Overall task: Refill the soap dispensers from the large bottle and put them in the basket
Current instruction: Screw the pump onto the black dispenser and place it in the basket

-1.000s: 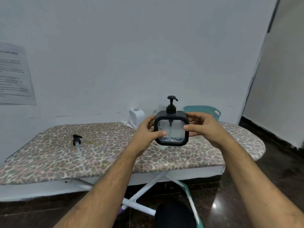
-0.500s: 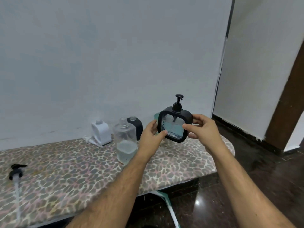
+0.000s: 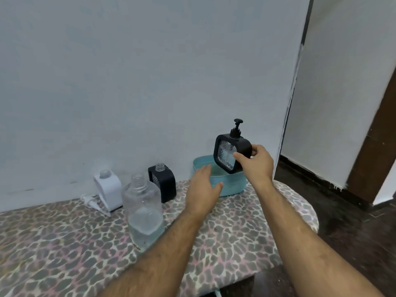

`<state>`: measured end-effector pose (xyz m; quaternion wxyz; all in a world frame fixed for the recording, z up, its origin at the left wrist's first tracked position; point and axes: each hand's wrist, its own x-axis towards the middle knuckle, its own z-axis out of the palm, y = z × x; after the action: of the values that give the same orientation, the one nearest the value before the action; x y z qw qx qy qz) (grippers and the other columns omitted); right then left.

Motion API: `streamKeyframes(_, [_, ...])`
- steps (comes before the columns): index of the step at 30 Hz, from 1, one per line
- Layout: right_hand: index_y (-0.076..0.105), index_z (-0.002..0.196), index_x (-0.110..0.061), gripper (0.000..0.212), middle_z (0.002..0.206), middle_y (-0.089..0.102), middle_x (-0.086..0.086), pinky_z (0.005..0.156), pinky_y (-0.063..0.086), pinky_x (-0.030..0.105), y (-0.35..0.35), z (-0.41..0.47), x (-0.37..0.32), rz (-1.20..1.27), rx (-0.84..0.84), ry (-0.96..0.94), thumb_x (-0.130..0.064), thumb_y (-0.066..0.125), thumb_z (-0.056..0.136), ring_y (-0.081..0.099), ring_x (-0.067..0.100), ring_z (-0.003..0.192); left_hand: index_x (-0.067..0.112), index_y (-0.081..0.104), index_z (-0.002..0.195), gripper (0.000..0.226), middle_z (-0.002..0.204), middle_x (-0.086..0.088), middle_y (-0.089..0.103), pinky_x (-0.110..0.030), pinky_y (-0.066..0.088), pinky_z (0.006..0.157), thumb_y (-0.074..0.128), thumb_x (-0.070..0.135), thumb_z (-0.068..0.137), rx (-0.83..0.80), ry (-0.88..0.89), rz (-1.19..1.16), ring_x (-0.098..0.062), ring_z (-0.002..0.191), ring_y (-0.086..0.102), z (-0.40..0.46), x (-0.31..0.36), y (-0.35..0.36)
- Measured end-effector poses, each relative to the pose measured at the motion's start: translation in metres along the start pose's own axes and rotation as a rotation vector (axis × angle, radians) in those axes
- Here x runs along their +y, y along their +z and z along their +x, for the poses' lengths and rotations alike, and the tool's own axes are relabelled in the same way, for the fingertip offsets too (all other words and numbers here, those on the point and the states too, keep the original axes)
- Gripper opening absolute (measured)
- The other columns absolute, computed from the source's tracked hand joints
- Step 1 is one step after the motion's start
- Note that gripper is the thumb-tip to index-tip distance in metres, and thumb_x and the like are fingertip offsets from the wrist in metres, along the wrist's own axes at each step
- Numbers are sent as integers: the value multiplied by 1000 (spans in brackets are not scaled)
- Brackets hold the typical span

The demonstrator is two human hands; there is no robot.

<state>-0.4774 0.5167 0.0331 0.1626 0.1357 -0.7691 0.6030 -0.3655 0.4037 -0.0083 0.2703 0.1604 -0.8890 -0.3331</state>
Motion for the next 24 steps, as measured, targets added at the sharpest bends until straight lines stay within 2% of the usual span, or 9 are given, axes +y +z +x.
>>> streamKeyframes(3, [58, 97, -23, 33, 77, 53, -21, 55, 35, 13, 16, 16, 9, -92, -15, 9, -37, 79, 75, 55, 2, 72, 12, 29, 156, 69, 163, -4, 30, -37, 16, 125, 60, 35, 98, -17, 27, 178, -22, 153, 19, 15, -7, 12])
streamKeyframes(6, [58, 98, -18, 34, 81, 56, -13, 61, 41, 23, 29, 29, 18, -191, -38, 5, -36, 78, 77, 56, 13, 78, 14, 29, 156, 68, 163, -3, 29, -39, 12, 126, 56, 39, 100, -40, 89, 283, -25, 154, 12, 28, -11, 21])
streamKeyframes(9, [58, 102, -12, 40, 88, 62, -3, 69, 48, 30, 38, 37, 28, -308, -64, 2, -37, 77, 78, 57, 18, 80, 15, 31, 156, 64, 162, -3, 31, -41, 14, 126, 53, 41, 101, -65, 146, 370, -27, 154, 15, 37, -9, 29])
streamKeyframes(15, [54, 105, -8, 45, 101, 65, 7, 70, 46, 32, 55, 40, 37, -487, -98, -27, -39, 75, 80, 62, 27, 88, 15, 47, 145, 41, 154, -3, 46, -42, 24, 120, 42, 29, 107, -128, 153, 505, -29, 150, 27, 41, -17, 36])
streamKeyframes(17, [52, 107, -8, 46, 104, 64, 7, 87, 46, 37, 58, 43, 42, -528, -99, -19, -40, 74, 82, 63, 28, 92, 14, 49, 143, 38, 152, -2, 49, -42, 29, 118, 40, 22, 107, -119, 153, 512, -29, 149, 29, 41, -18, 38])
streamKeyframes(19, [52, 109, -7, 46, 104, 65, 6, 111, 30, 45, 59, 47, 48, -603, -105, -17, -41, 72, 83, 64, 27, 93, 15, 47, 145, 40, 152, -2, 49, -42, 30, 117, 41, 18, 106, -108, 167, 523, -28, 148, 32, 42, -19, 41])
streamKeyframes(21, [52, 110, -7, 48, 107, 64, 7, 116, 22, 48, 62, 49, 52, -626, -106, -5, -41, 73, 83, 64, 27, 94, 16, 46, 146, 43, 151, -1, 50, -41, 33, 116, 45, 14, 104, -92, 194, 538, -26, 144, 37, 44, -23, 41])
streamKeyframes(24, [52, 111, -6, 50, 110, 63, 8, 115, 23, 49, 67, 52, 54, -619, -108, -20, -40, 73, 82, 64, 27, 95, 17, 43, 149, 47, 152, 0, 49, -39, 33, 117, 45, 9, 102, -71, 228, 537, -22, 141, 40, 47, -28, 41])
